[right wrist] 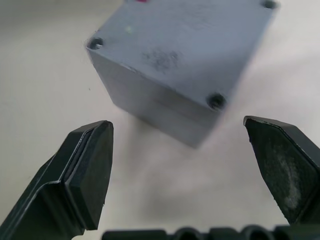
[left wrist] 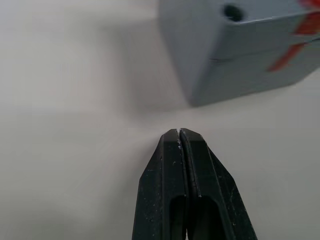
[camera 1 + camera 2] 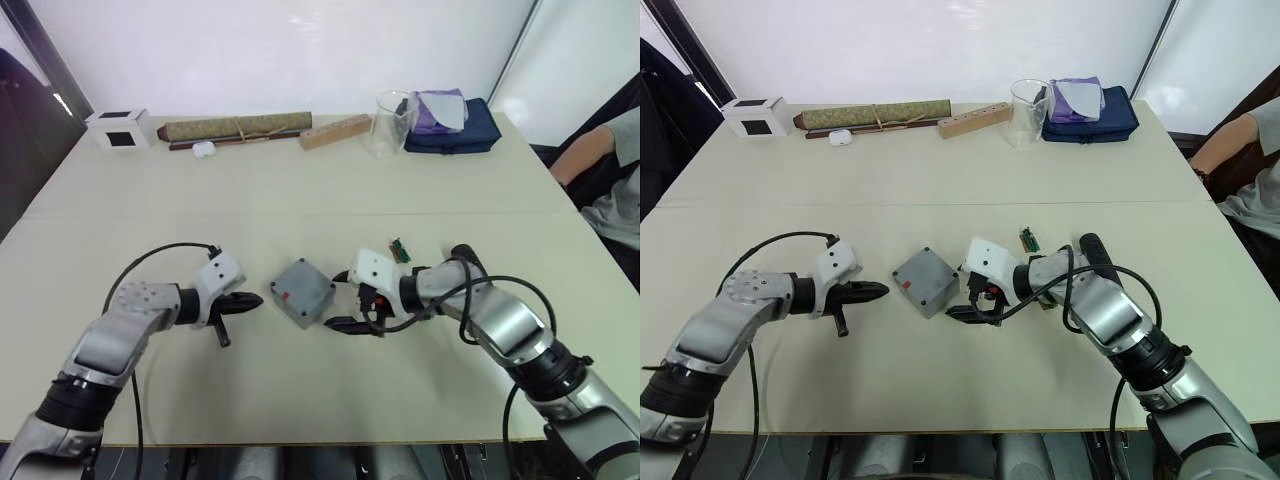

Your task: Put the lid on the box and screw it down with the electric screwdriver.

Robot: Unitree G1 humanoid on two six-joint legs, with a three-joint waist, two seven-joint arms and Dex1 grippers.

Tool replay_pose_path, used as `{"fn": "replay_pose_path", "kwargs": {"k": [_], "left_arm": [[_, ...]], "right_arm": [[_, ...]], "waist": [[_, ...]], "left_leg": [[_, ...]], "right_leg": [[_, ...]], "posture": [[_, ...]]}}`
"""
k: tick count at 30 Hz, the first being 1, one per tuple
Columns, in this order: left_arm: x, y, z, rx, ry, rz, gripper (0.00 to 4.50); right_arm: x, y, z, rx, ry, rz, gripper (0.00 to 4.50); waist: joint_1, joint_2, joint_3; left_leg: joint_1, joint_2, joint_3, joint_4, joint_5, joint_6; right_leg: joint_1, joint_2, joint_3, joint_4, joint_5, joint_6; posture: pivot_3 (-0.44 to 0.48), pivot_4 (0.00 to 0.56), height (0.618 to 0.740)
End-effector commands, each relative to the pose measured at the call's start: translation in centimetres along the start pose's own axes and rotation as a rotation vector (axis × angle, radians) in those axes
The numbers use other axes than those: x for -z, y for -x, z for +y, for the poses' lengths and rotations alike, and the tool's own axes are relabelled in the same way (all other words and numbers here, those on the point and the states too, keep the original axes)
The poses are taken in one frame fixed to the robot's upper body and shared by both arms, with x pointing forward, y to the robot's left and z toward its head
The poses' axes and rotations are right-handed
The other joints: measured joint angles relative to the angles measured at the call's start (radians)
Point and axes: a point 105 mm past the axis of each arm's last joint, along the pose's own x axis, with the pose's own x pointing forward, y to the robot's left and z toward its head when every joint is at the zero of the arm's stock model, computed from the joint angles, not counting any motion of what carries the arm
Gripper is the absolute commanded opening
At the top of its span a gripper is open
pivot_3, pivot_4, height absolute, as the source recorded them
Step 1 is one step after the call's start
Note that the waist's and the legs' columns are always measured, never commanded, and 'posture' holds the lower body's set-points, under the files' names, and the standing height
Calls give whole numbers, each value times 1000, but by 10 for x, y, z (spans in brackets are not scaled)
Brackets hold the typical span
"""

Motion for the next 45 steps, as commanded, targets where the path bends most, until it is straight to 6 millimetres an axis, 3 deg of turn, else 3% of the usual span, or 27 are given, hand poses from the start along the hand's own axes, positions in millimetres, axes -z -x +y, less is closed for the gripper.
{"fn": "replay_pose_path", "kwargs": {"k": [1, 9, 14, 39, 45], "left_arm": [[-18, -3, 0, -21, -17, -59, 0], [-27, -10, 13, -59, -19, -94, 0], [-29, -12, 10, -42, -13, -105, 0], [-31, -1, 6, 9, 25, -86, 0], [-31, 3, 5, 11, 36, -74, 0]], "right_arm": [[-12, -1, 13, -58, 35, -36, 4472], [-16, 0, 25, -81, 15, -51, 4472], [-11, 2, 25, -48, -5, -32, 4472], [-14, 4, -3, 94, -10, -49, 4472], [-11, 11, 1, 73, -27, -41, 4472]], "waist": [[-2, 0, 0], [-5, 0, 0], [-4, 0, 0], [-4, 0, 0], [-3, 0, 0]], "left_leg": [[0, 0, 0, 0, 0, 0], [1, 0, 0, 0, 0, 0], [1, 0, 0, 0, 0, 0], [1, 0, 0, 0, 0, 0], [1, 0, 0, 0, 0, 0]], "right_leg": [[0, 0, 0, 0, 0, 0], [0, 1, 0, 1, 0, 0], [0, 1, 0, 1, 0, 0], [0, 1, 0, 1, 0, 0], [0, 1, 0, 1, 0, 0]], "posture": [[0, 150, 740], [0, 150, 740], [0, 150, 740], [0, 150, 740], [0, 150, 740]]}}
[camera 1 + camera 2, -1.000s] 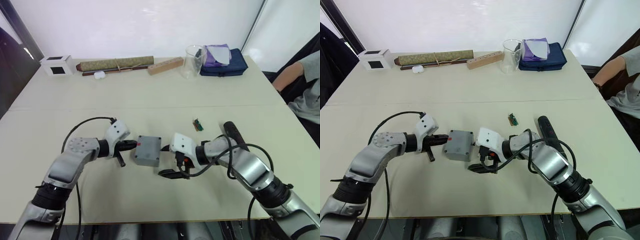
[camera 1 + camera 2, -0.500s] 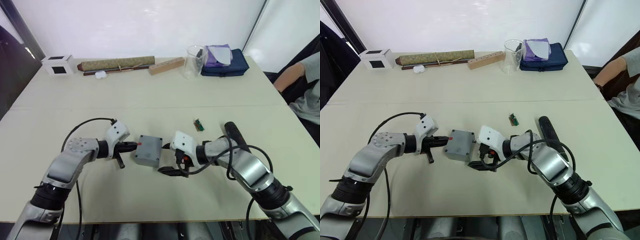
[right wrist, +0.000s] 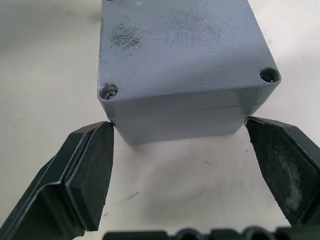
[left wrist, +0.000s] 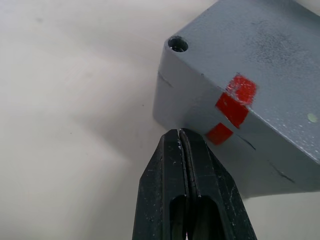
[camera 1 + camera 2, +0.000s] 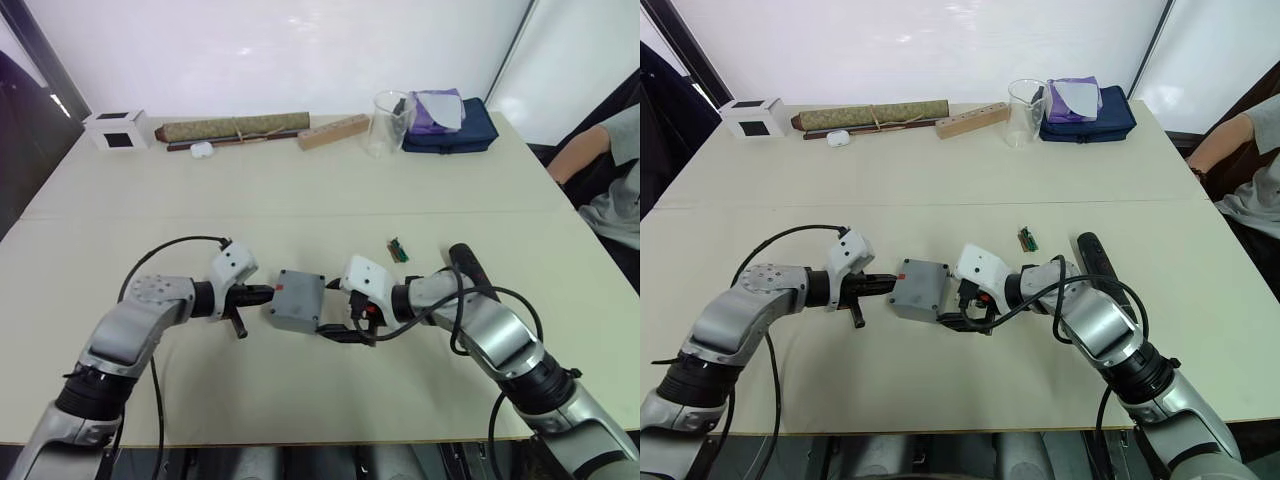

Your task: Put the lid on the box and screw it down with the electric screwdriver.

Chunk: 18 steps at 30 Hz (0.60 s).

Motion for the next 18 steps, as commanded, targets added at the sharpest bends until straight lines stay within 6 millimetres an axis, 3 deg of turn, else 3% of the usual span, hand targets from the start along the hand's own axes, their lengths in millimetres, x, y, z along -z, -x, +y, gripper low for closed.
{"fn": "replay_pose_path", "kwargs": {"k": [1, 7, 10, 14, 18], "left_arm": [[-14, 10, 0, -7, -37, -31, 0], [-18, 22, -6, 17, 5, -38, 0], [-28, 37, -12, 54, 15, -53, 0], [-49, 54, -12, 72, 12, -106, 0], [-94, 69, -18, 134, -77, -205, 0]], "right_arm": [[-10, 13, -2, 20, 26, -31, 4472], [-13, 52, -15, 137, -47, -60, 4472], [-16, 91, -36, 286, -229, -99, 4472], [-17, 119, -39, 329, -336, -83, 4472], [-8, 148, -48, 448, -329, -15, 4472]], "waist": [[1, 0, 0], [1, 0, 0], [1, 0, 0], [1, 0, 0], [5, -1, 0]], "left_leg": [[0, 0, 0, 0, 0, 0], [0, 0, 0, 0, 0, 0], [0, 0, 0, 0, 0, 0], [1, 1, -1, 0, 0, 0], [1, 0, -1, 0, 0, 0]], "right_leg": [[0, 0, 0, 0, 0, 0], [0, 0, 0, 0, 0, 0], [0, 0, 0, 0, 0, 0], [1, 0, 0, 0, 0, 0], [2, 0, 0, -1, 0, 0]], "posture": [[0, 150, 740], [0, 150, 740], [0, 150, 740], [0, 150, 740], [0, 150, 740]]}}
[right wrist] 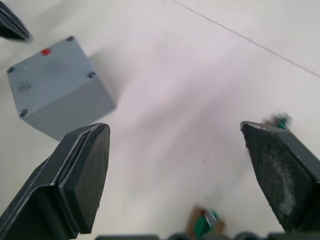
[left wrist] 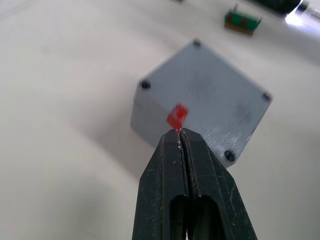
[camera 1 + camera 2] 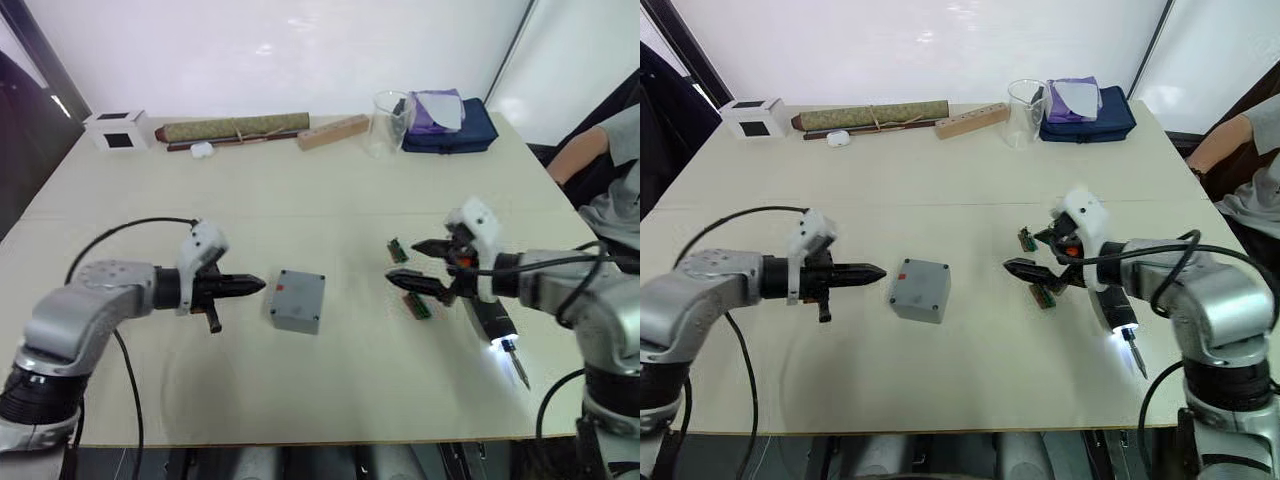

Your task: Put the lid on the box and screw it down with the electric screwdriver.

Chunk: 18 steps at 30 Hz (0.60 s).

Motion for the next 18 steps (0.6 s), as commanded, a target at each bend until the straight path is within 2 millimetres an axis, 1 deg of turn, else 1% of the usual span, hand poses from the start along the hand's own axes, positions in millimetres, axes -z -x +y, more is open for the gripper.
{"fn": "replay_pose_path", "kwargs": {"k": [1, 3, 4, 7, 10, 13, 14, 15, 18], "left_arm": [[-37, 4, -19, 89, -156, -47, 0], [-30, -5, -29, 142, -209, 5, 0], [-27, -10, -32, 158, -211, 15, 0], [-21, -16, -35, 172, -209, 25, 0], [-18, -19, -33, 169, -208, 30, 0], [-19, -20, -31, 169, -210, 27, 0], [-20, -21, -31, 170, -210, 25, 0], [-20, -22, -31, 172, -211, 26, 0], [-19, -23, -31, 176, -216, 33, 0]], "right_arm": [[6, 16, -9, 85, 34, 31, 4472], [26, 12, -8, 96, 4, 69, 4472], [34, 9, -7, 107, 16, 77, 4472], [45, 4, -3, 113, 54, 63, 4472], [50, -1, 0, 124, 72, 37, 4472], [52, -9, -2, 171, 123, 1, 3863], [54, -11, -2, 181, 129, -6, 3466], [56, -13, -4, 194, 121, -10, 3186], [62, -18, -5, 211, 103, -17, 3186]], "waist": [[1, -1, 0], [-2, -2, -1], [-3, -1, -2], [-11, -1, -1], [-9, -1, -1], [-6, -1, -1], [-5, -1, -1], [-5, -1, -1], [-4, -1, -1]], "left_leg": [[0, 0, 0, 0, 0, 0], [1, -1, 0, 0, 0, 0], [3, -1, 0, -1, -1, 1], [4, 0, 2, -2, -1, 1], [4, 0, 1, -1, -1, 1], [4, 0, 1, -1, -1, 1], [4, 0, 1, -1, -1, 1], [4, 0, 1, -1, -1, 1], [4, 0, 1, -1, -1, 1]], "right_leg": [[0, 0, 0, 0, 0, 0], [3, 0, -1, -3, 0, 0], [6, 0, 0, -4, 0, 0], [6, 0, 1, -6, 0, 1], [5, 0, 1, -4, 0, 1], [6, 1, 1, -3, 0, 1], [6, 1, 1, -3, 0, 1], [6, 1, 1, -3, 0, 1], [6, 1, 1, -3, 0, 1]], "posture": [[0, 150, 740], [0, 150, 740], [0, 150, 740], [0, 150, 740], [0, 150, 740], [0, 150, 740], [0, 150, 740], [0, 150, 740], [0, 150, 740]]}}
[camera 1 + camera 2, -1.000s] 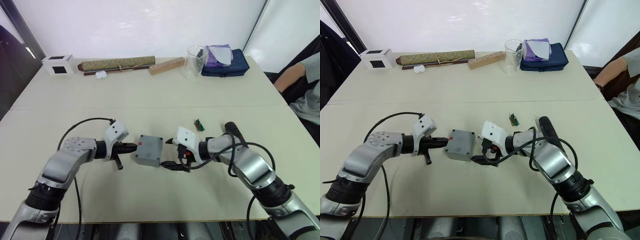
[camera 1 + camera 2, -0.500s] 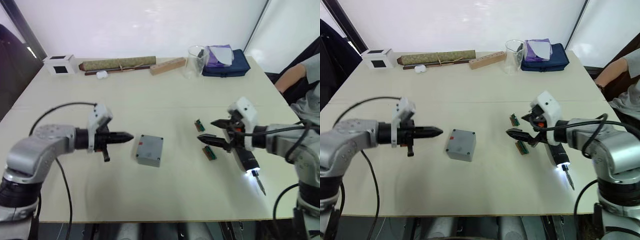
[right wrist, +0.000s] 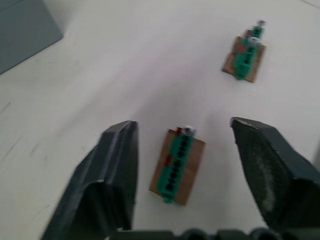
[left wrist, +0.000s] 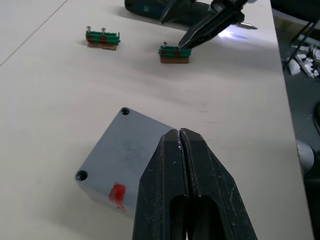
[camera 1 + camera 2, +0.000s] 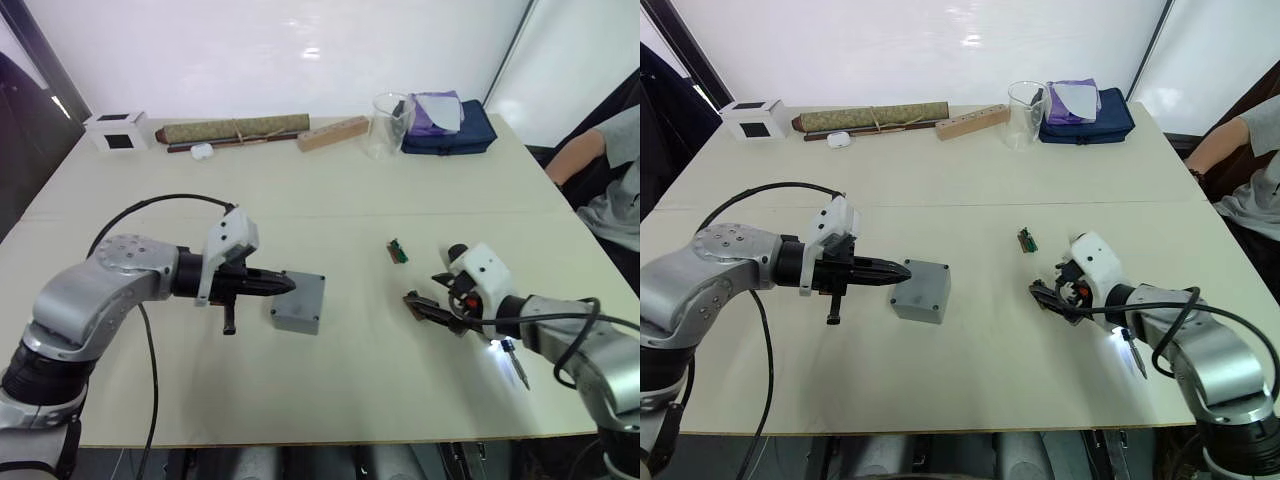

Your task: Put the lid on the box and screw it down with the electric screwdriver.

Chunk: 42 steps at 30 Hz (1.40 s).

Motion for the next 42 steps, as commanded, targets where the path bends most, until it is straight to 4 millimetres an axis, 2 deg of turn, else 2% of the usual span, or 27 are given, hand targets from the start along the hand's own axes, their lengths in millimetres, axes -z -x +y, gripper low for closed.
{"fn": "replay_pose_path", "kwargs": {"k": [1, 12, 15, 19, 21, 29, 37, 42], "left_arm": [[-6, 0, 0, 2, -48, -3, 0], [-3, -1, 1, 1, -53, 6, 0], [-3, -1, 1, -2, -51, 8, 0], [-2, -1, 3, -6, -54, 10, 0], [-2, 0, 3, -9, -55, 12, 0], [0, 0, 4, -14, -59, 17, 0], [1, -1, 5, -18, -52, 15, 0], [2, -1, 9, -25, -45, 10, 0]], "right_arm": [[-2, -1, -3, 36, 10, -35, 3186], [1, -4, 3, 23, -15, -47, 3186], [2, -7, 2, 26, -19, -44, 2483], [4, -12, 0, 36, -15, -38, 629], [4, -13, 0, 37, -1, -33, 64], [3, -11, -1, 42, 20, -38, 64], [-21, 3, -3, 19, -1, -126, 64], [-32, 4, 0, -2, -2, -157, 64]], "waist": [[1, 0, 0], [0, 0, 0], [0, 0, 0], [0, 0, 0], [0, 0, 0], [0, 0, 0], [0, 0, 0], [0, 0, 0]], "left_leg": [[0, 0, 0, 0, 0, 0], [0, 0, 0, 0, 0, 0], [0, 0, 0, 0, 0, 0], [0, 0, 0, 0, 0, 0], [0, 0, 0, 0, 0, 0], [0, 0, 0, 0, 0, 0], [0, 0, 0, 0, 0, 0], [0, 0, -1, 0, 0, 0]], "right_leg": [[0, 0, 0, 0, 0, 0], [0, 0, 0, 0, 0, 0], [0, 0, 0, 0, 0, 0], [0, 0, 0, 0, 0, 0], [0, 0, 0, 0, 0, 0], [0, 0, 0, 0, 0, 0], [0, 0, 0, 0, 0, 0], [0, 0, 0, 1, 0, 0]], "posture": [[0, 150, 740], [0, 150, 740], [0, 150, 740], [0, 150, 740], [0, 150, 740], [0, 150, 740], [0, 150, 740], [0, 150, 740]]}}
